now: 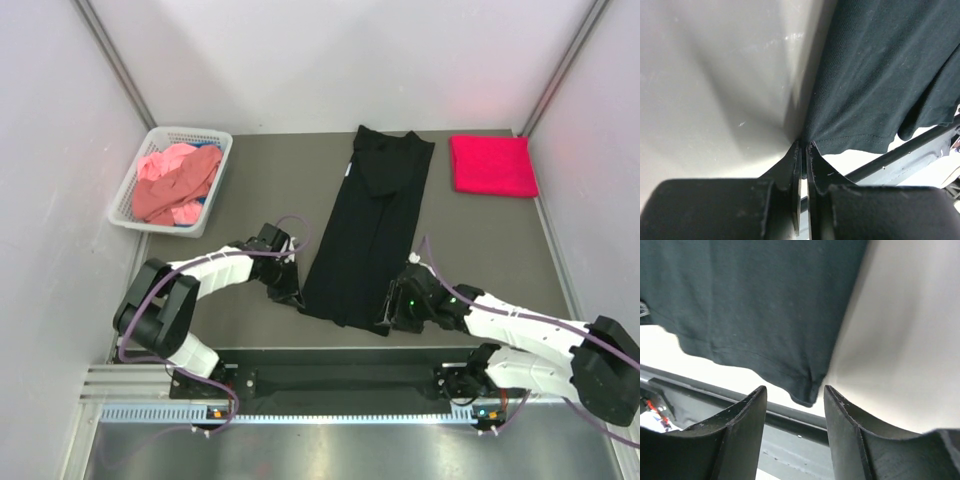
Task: Fold and stack the t-shirts
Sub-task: Fold the tshirt
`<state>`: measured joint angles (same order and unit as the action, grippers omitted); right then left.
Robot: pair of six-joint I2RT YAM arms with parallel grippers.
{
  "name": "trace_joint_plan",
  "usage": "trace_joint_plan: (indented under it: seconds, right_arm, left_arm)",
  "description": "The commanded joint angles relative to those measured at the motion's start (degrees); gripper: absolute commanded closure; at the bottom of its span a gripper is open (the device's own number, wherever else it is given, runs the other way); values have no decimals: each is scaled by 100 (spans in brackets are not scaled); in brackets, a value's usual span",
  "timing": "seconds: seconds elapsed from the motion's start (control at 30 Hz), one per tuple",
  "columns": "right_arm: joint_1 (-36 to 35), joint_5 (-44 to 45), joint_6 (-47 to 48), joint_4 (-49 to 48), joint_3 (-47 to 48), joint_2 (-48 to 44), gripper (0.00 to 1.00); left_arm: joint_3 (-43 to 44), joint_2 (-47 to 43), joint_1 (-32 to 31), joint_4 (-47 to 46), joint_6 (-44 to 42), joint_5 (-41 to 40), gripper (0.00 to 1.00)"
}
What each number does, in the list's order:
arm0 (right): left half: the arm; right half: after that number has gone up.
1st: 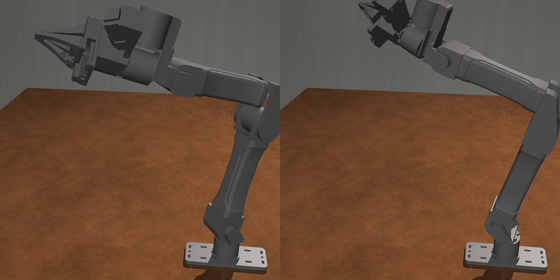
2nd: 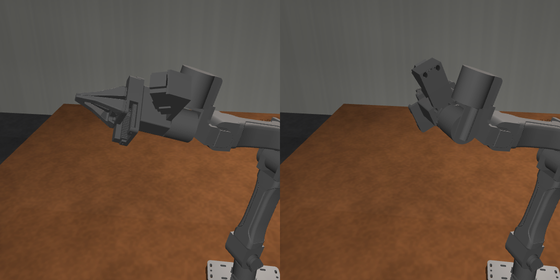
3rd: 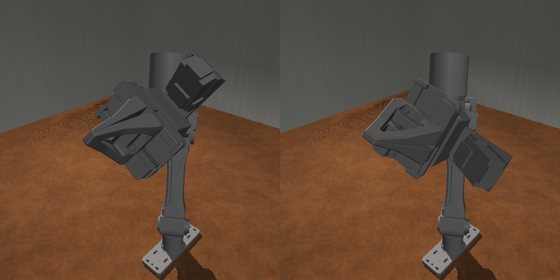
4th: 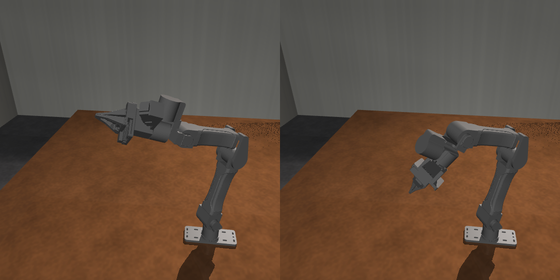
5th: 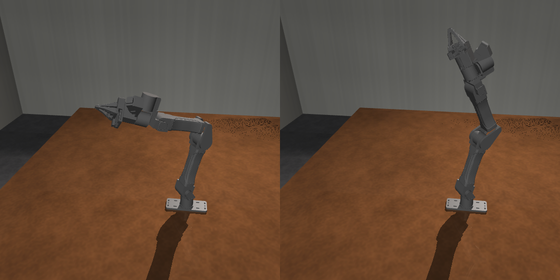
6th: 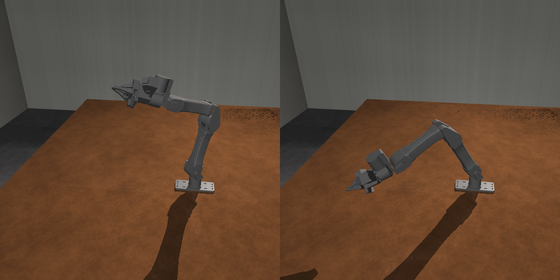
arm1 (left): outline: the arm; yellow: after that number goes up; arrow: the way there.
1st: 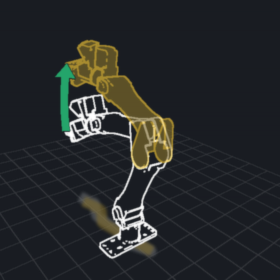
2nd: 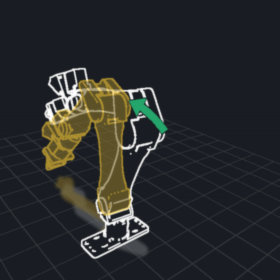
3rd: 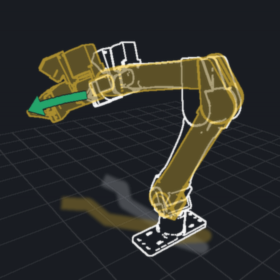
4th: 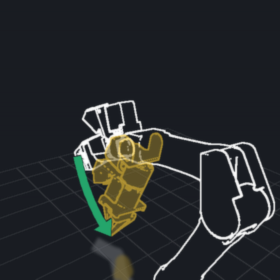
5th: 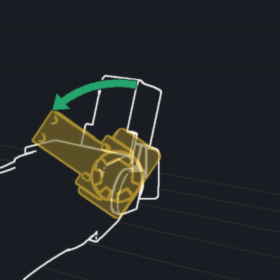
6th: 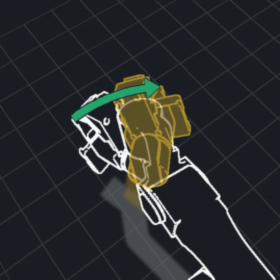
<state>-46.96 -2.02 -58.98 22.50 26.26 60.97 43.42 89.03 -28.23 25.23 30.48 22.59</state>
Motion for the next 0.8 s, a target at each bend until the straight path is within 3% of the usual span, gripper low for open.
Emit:
trace_joint_plan:
  seconds: [0.0, 0.37, 0.53, 0.73, 0.77]
  right_arm:
    - [-287, 535, -395, 219, -42, -147, 51]
    - [-402, 633, -694, -97, -438, -226, 59]
    - [-393, 562, -729, -501, -684, -454, 63]
    - [-402, 475, -826, -501, -763, -490, 65]
    - [-410, 483, -834, -458, -754, -490, 69]
  left_arm:
    - [-263, -246, 2, 8, 124, -132, 94]
    - [-387, -334, 2, -10, 248, -123, 68]
    - [-510, -387, 2, -247, 336, 167, 68]
    - [-571, -448, 2, -186, 354, -53, 69]
    - [-563, -466, 2, -185, 345, -62, 69]
